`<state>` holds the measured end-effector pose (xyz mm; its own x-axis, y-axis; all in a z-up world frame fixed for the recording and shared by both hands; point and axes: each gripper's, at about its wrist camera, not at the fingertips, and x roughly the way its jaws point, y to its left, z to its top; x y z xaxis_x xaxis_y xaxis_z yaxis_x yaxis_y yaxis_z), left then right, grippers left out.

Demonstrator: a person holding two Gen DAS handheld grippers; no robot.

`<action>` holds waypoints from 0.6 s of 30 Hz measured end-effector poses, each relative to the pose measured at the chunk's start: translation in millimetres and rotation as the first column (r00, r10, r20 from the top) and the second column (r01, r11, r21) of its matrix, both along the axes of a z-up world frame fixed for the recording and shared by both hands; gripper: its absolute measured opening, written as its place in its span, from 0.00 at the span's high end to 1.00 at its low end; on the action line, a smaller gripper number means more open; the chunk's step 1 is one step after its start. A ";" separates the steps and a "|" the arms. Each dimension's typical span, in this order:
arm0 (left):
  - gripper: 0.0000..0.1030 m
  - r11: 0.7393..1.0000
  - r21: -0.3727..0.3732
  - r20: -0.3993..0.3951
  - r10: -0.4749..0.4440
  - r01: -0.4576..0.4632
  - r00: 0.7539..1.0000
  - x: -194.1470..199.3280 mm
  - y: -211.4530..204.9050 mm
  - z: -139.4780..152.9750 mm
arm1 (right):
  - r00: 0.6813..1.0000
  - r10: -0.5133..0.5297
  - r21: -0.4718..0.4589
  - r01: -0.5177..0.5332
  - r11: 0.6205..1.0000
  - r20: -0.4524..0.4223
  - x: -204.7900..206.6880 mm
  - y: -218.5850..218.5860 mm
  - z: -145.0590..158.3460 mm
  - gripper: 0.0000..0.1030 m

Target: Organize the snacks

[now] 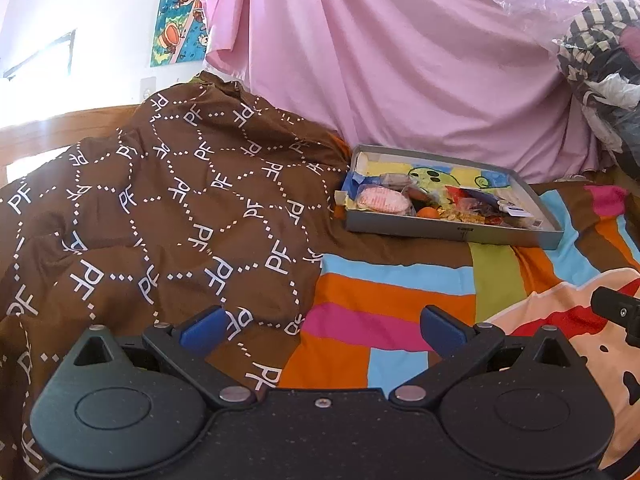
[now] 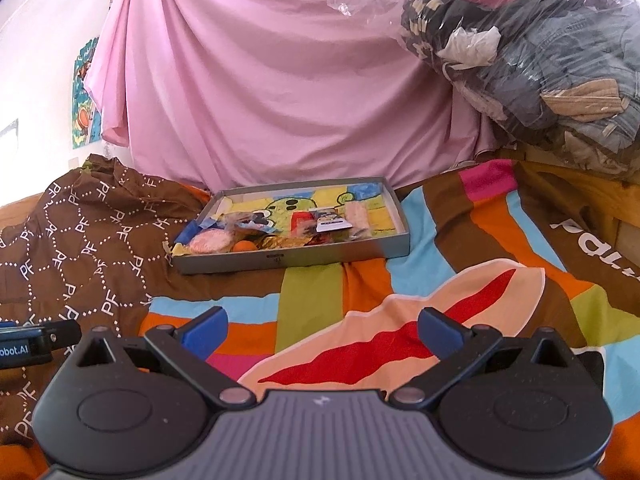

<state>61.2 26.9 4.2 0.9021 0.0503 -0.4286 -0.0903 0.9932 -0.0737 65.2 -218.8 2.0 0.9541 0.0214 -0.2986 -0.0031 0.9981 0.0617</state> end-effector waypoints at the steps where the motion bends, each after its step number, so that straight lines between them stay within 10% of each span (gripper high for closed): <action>1: 0.01 1.000 0.002 0.000 -0.001 0.001 1.000 -0.1 -0.2 -0.2 | 1.000 0.001 -0.001 -0.001 1.000 -0.002 0.1 0.2 -0.3 0.00; 18: 0.01 1.000 0.008 0.004 -0.013 0.013 1.000 -1.5 -3.5 1.6 | 1.000 0.007 -0.002 -0.007 1.000 -0.009 1.0 1.5 -1.8 0.00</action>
